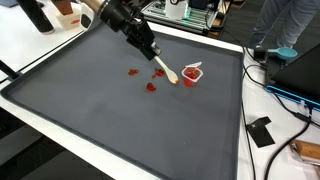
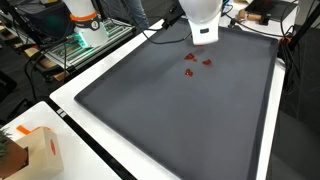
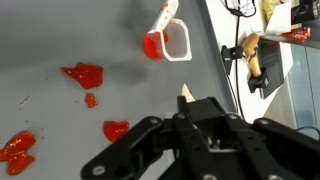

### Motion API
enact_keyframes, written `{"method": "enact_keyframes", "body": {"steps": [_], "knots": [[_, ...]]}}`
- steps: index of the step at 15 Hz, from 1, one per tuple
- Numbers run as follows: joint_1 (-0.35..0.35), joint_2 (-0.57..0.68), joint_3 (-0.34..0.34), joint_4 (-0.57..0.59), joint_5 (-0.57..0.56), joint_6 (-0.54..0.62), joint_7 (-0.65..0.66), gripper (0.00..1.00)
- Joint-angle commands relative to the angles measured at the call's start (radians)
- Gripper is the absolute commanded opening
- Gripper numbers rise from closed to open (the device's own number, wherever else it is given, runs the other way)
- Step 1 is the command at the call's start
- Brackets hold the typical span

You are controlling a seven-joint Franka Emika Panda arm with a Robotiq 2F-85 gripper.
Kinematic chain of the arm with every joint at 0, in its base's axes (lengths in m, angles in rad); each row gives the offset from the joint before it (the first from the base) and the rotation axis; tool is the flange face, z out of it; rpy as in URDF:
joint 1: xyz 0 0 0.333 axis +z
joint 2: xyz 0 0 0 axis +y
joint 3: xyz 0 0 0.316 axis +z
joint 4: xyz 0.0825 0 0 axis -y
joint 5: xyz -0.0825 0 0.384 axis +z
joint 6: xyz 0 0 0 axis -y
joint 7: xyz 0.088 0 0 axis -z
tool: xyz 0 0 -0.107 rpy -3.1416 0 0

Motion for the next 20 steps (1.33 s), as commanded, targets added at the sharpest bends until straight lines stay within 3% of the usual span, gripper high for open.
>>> {"method": "enact_keyframes", "body": {"steps": [1,20], "knots": [[-0.006,0.007,-0.003,-0.017,0.038,-0.026,-0.033,0.06],[0.048,0.007,-0.007,-0.028,0.055,-0.054,0.056,0.06]]}}
